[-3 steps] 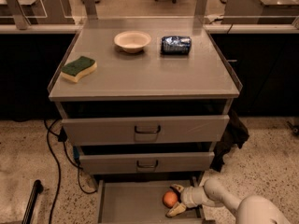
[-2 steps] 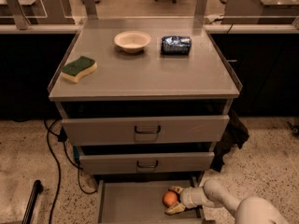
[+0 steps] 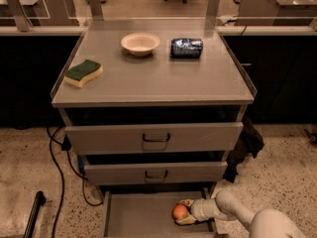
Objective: Pick orange from bottom drawer and place on counter
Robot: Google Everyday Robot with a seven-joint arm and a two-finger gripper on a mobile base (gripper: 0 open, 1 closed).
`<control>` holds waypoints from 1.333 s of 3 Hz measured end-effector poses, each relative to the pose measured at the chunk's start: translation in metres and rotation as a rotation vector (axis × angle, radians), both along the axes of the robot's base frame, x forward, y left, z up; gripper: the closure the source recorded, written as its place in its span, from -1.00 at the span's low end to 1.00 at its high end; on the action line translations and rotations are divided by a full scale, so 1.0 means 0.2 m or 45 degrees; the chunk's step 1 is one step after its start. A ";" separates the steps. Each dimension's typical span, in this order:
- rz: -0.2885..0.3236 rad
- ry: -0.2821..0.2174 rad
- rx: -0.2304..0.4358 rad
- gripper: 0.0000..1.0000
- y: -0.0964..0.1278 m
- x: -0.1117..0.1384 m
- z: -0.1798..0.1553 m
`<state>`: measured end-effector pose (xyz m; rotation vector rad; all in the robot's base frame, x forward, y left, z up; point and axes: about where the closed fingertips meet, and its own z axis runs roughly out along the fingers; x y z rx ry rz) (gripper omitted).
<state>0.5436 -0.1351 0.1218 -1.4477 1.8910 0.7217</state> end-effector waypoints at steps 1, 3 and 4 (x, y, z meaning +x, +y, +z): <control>0.000 0.000 0.000 0.99 0.00 0.00 0.00; 0.106 0.002 0.037 1.00 0.14 -0.10 0.42; 0.101 0.007 0.043 1.00 0.14 -0.10 0.44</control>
Offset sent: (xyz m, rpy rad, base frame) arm -0.0153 0.0145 0.0763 0.0219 0.0329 0.0587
